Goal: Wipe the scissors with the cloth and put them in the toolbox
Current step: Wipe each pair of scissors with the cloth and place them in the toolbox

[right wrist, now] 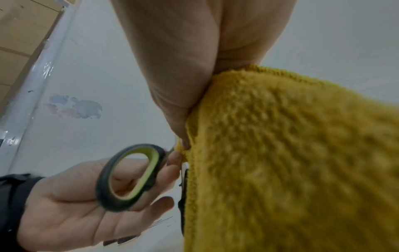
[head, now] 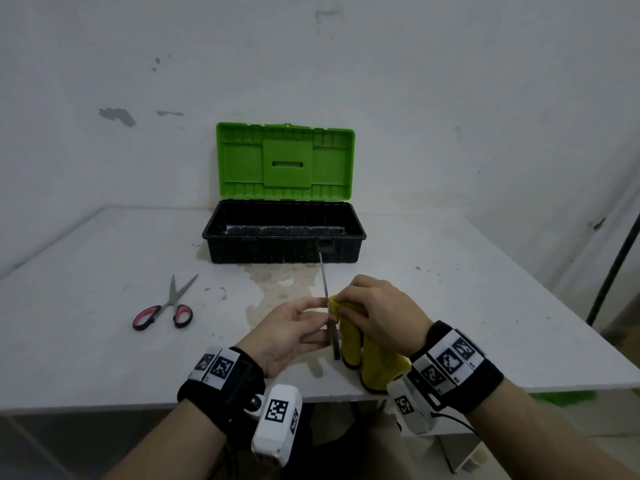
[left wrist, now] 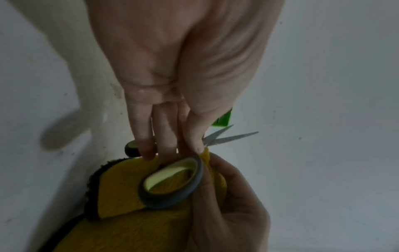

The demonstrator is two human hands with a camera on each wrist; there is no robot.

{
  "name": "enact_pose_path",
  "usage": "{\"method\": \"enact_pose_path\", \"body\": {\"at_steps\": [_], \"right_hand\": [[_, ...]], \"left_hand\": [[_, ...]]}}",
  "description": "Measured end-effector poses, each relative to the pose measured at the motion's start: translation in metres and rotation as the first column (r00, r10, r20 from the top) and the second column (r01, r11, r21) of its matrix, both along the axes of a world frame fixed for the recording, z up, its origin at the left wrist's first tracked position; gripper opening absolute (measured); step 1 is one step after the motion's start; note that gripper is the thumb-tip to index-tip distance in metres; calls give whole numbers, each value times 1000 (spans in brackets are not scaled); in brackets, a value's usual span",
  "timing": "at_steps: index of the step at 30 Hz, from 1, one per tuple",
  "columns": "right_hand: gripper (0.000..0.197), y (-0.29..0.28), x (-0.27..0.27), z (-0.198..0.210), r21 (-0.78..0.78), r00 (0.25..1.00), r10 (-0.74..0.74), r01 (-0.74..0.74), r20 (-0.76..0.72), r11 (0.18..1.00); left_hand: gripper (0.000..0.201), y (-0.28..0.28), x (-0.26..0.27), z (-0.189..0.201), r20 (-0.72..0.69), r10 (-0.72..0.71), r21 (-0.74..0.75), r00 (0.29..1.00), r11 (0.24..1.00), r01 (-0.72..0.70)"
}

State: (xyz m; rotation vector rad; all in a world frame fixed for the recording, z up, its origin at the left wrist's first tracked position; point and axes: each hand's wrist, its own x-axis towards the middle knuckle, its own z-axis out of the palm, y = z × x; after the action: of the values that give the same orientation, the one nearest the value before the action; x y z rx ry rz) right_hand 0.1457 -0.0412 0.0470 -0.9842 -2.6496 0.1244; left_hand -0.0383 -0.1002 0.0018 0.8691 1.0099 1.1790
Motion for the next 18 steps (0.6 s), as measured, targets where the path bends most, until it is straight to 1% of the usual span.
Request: {"method": "enact_pose_path", "body": {"at_steps": [3, 6, 9, 10, 13, 15, 16, 18], "right_hand": [[24, -2, -4, -2, -11, 1000, 4, -4, 3, 1000], [26, 0, -3, -1, -9, 1000, -11, 11, -4, 1000], [25, 2, -1, 0, -7, 1000, -28, 28, 7, 1000], [24, 2, -1, -1, -9, 999, -29, 29, 14, 1000], [24, 2, -3, -4, -14, 999, -39, 40, 24, 999], [24, 3, -3, -7, -20, 999, -39, 39, 14, 999], [25, 3, -3, -7, -21, 999, -38, 38, 13, 999], [25, 3, -3, -8, -22, 999, -38, 38, 16, 999]], "left_hand": [[21, 3, 1, -1, -138, 93, 35, 986, 995, -89], [17, 8, -1, -3, -210, 213, 70, 954, 977, -203], [13, 13, -6, -8, -283, 318, 116, 905, 948, -297], [12, 14, -7, -10, -281, 334, 117, 900, 942, -314], [12, 13, -6, -15, -200, 339, 89, 919, 941, -327], [12, 10, -5, -18, -190, 337, 89, 922, 941, -326], [11, 10, -5, -20, -208, 341, 100, 917, 940, -326], [7, 9, -8, -23, -302, 359, 159, 883, 933, -324]]}}
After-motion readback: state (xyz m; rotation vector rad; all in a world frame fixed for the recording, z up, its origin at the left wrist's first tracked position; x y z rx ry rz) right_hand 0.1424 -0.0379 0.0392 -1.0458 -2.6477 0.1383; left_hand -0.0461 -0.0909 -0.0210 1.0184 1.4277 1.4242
